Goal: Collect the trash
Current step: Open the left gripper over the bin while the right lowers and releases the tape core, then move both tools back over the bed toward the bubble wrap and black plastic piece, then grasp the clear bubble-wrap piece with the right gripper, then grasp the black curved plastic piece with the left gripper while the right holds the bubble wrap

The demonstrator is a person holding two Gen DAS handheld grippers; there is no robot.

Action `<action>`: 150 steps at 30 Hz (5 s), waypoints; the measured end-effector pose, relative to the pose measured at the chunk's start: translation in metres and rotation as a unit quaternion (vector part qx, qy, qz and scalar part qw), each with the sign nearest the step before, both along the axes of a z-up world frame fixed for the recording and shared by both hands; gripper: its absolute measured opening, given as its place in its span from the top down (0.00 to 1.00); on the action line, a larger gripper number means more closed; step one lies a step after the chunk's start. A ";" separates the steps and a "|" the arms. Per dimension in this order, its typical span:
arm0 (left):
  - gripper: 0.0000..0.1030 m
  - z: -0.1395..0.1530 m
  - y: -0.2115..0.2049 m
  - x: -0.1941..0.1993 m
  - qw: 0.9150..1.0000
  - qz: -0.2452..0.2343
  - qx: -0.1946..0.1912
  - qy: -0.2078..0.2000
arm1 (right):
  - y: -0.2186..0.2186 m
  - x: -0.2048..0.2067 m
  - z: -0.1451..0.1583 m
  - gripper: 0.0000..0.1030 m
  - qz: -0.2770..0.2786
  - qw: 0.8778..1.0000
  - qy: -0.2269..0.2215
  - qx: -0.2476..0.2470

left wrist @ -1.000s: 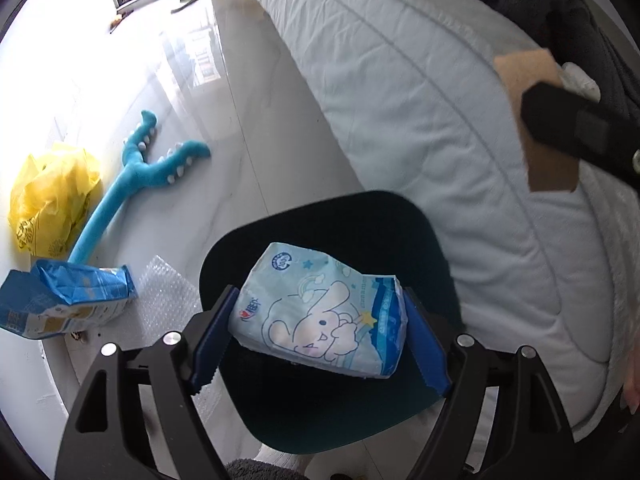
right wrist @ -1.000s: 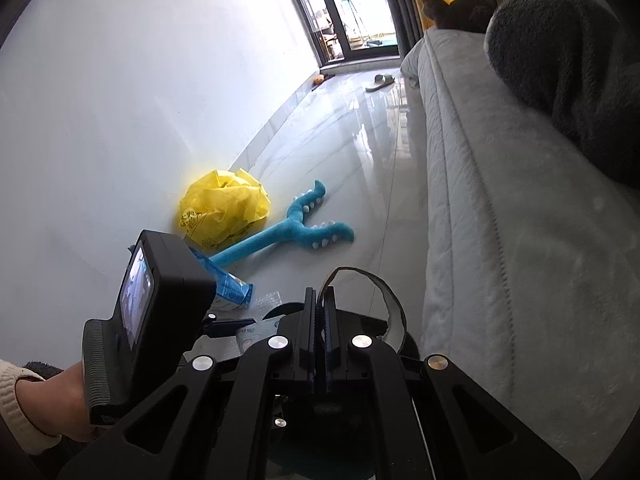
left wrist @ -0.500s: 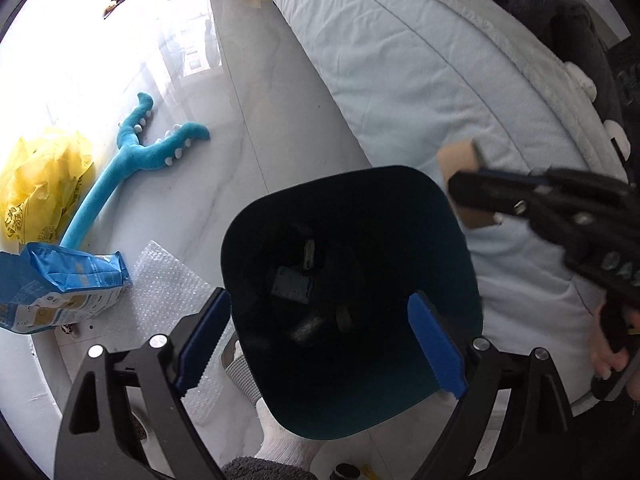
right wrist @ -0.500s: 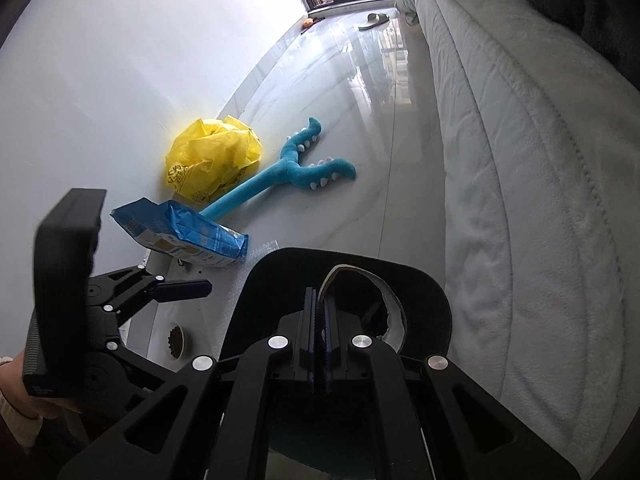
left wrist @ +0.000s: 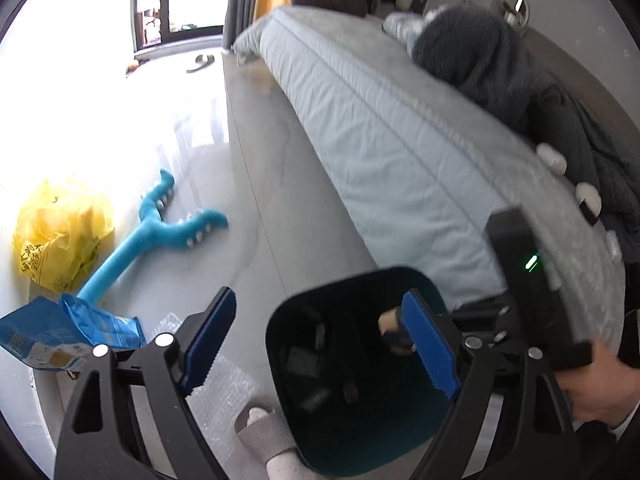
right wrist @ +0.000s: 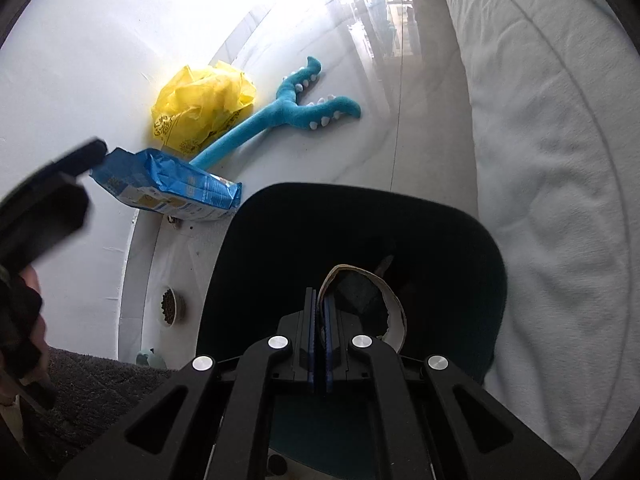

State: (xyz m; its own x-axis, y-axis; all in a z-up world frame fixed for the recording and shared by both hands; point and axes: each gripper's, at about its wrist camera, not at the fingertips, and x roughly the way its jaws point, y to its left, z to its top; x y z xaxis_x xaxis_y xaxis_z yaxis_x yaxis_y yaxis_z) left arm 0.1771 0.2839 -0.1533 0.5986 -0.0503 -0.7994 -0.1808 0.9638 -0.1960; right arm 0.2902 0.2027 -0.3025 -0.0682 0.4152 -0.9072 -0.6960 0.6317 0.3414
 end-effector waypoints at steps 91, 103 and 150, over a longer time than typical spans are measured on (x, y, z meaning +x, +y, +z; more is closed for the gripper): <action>0.07 0.135 -0.247 0.099 0.969 -0.057 0.059 -0.235 | -0.319 0.049 0.151 0.35 -0.180 0.944 -0.273 0.038; 0.07 0.121 -0.294 0.116 0.970 -0.095 0.054 -0.219 | -0.378 0.051 0.152 0.35 -0.241 0.919 -0.313 0.017; 0.13 0.050 -0.401 0.162 0.969 -0.207 0.026 -0.133 | -0.509 0.055 0.134 0.67 -0.341 0.902 -0.257 0.064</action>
